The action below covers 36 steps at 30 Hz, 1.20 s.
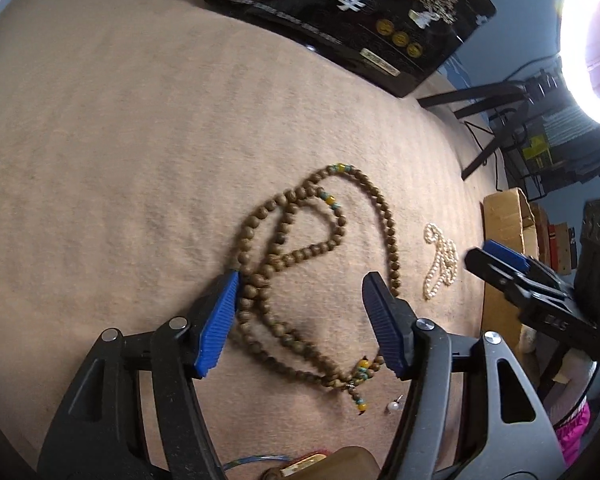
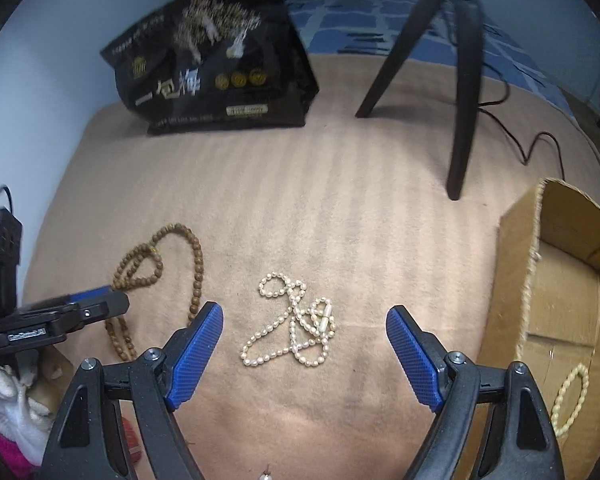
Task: Organize jewelry
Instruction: 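Move the left tool to the brown bead necklace while the right tool approaches the white pearl necklace, then close the left tool on the brown bead necklace while the right tool grasps the pearl necklace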
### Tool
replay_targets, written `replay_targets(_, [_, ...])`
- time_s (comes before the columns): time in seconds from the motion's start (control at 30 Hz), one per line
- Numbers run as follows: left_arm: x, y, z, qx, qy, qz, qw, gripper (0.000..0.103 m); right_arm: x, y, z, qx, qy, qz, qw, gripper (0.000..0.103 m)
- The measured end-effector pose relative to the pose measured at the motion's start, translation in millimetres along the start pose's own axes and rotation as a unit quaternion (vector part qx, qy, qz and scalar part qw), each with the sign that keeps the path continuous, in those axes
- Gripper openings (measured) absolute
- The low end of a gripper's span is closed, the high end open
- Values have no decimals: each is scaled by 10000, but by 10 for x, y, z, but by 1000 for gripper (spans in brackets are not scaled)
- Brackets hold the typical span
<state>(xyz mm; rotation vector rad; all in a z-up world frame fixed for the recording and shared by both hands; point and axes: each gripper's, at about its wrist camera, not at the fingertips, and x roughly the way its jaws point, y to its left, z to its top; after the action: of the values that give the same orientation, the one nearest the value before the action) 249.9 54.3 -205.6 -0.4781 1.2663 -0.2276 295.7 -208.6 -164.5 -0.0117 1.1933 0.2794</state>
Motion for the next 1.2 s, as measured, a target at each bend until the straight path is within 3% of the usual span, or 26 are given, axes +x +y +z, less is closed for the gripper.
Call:
replay_targets(0.13, [52,-151,-23,191,25,48,9998,64,117,23,47,-129,176,-83,9997,79])
replay_targets(0.53, [282,-722,-134,1031,150,363,9939,65,338,-38,205,0,496,-187,9986,75])
replay_targets(0.83, [456,-865,-132,1163,100,876,9893,65,470,-73,338,-9,596,-245,9979,76])
replay_targets(1.03, [543,-936,-172,1437,-9,1234,9819,65,571,77,405,-125,678,-359,9970,76])
replay_targets(1.2, [551,-911,-172,1495,-133,1404,9786,44,600,242,404,-243,685,-436,9964,63])
